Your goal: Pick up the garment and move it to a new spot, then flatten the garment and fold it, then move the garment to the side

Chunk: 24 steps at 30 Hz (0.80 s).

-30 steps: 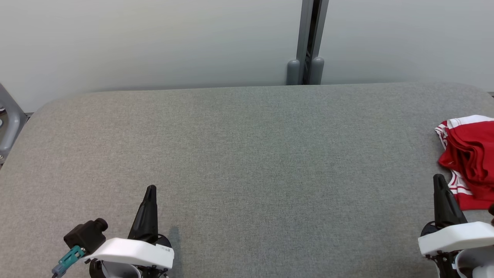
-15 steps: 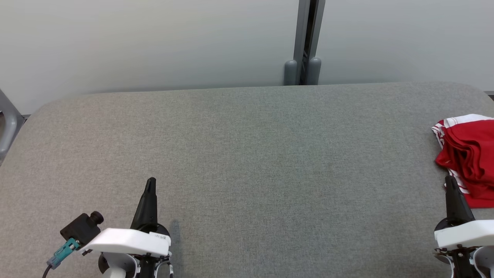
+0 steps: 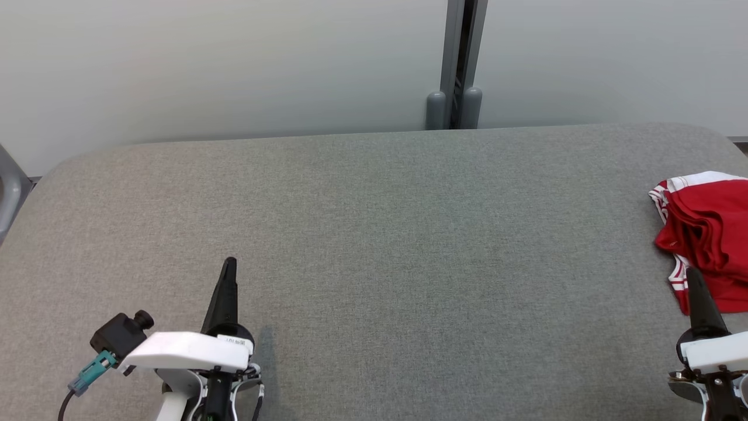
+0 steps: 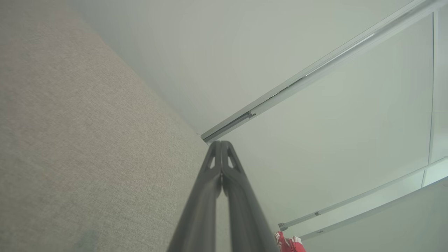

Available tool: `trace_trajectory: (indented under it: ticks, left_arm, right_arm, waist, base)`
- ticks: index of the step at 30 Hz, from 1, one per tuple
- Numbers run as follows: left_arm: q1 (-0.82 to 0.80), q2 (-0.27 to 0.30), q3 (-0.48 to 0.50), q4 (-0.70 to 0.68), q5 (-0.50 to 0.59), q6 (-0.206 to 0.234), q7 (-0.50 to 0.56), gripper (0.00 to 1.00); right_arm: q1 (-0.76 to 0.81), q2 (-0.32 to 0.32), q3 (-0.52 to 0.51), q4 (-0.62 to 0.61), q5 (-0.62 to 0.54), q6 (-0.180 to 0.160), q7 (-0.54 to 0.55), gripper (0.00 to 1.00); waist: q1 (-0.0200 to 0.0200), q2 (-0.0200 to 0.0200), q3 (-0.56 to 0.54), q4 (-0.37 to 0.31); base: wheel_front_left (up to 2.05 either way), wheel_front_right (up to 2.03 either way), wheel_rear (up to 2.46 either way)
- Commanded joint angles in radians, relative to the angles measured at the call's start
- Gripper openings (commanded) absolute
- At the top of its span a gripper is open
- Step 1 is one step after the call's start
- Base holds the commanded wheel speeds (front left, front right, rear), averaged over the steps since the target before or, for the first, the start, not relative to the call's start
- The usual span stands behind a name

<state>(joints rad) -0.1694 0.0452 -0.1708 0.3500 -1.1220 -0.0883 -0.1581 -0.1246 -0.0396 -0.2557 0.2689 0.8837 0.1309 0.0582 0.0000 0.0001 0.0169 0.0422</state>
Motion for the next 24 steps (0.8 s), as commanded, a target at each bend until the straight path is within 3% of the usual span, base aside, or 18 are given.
trace_trajectory:
  ticks: [1,24]
  left_arm:
    - [-0.032,0.004,0.000,-0.004,-0.028,-0.008,0.005,0.00]
    - [-0.084,0.006,-0.011,0.032,-0.233,-0.021,0.035,0.00]
  right_arm:
    - [-0.024,-0.011,-0.014,-0.007,0.034,0.000,0.013,0.00]
    - [-0.040,-0.014,-0.079,0.015,0.273,0.000,0.103,0.00]
  waist:
    - [0.0000,-0.0001,0.000,-0.001]
    - [0.0000,-0.0001,-0.003,-0.014]
  base:
    - [0.00,0.00,0.00]
    - [0.00,0.00,0.00]
